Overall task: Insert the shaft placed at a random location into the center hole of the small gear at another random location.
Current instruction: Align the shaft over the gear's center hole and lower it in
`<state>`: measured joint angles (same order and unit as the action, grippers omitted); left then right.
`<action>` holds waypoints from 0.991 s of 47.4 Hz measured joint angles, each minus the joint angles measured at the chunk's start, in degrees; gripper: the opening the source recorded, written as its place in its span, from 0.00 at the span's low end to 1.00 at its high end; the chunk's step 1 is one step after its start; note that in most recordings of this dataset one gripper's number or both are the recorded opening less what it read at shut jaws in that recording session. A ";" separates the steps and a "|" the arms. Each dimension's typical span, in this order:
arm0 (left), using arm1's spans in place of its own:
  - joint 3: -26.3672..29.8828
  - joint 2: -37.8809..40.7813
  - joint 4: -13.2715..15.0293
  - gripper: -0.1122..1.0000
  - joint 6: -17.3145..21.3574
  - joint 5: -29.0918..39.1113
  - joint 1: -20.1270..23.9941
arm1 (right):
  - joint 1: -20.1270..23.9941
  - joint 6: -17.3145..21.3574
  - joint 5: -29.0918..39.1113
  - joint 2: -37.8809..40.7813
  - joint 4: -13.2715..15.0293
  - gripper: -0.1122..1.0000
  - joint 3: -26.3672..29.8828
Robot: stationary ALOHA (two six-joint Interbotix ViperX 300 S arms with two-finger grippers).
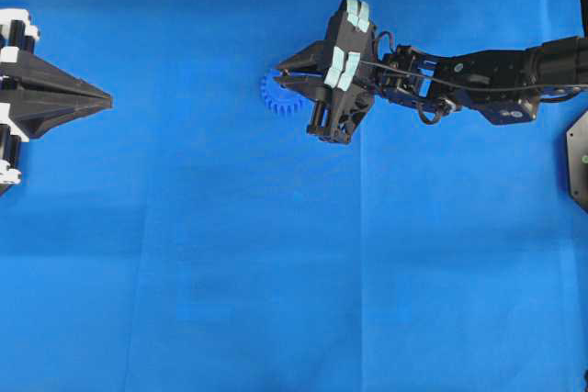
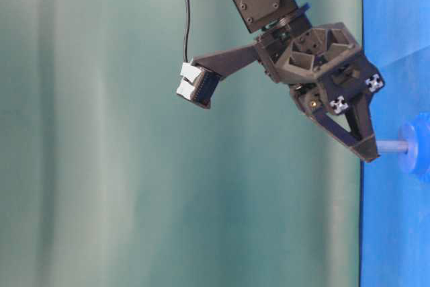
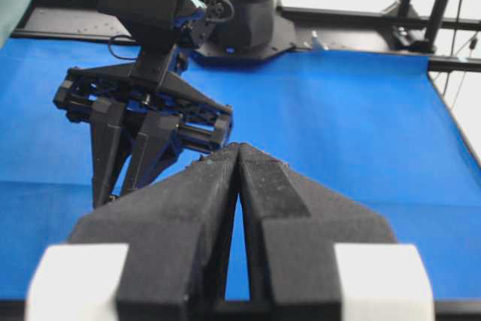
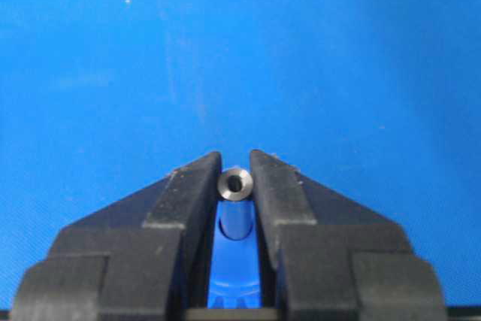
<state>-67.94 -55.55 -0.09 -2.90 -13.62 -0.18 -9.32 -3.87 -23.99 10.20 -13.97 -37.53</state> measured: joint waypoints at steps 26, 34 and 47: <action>0.00 0.00 0.00 0.10 -0.09 0.09 0.00 | 0.00 0.00 -0.09 2.37 -0.09 0.14 0.00; 0.00 0.00 0.00 0.10 -0.09 0.09 0.00 | 0.09 0.00 -0.09 2.99 -0.18 0.14 0.09; -0.09 0.00 0.00 0.10 -0.09 0.00 0.00 | 0.09 0.09 -0.18 3.60 -0.09 0.14 0.18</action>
<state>-68.03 -55.55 -0.09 -2.99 -13.62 -0.18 -9.23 -3.78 -24.17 13.80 -14.06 -37.35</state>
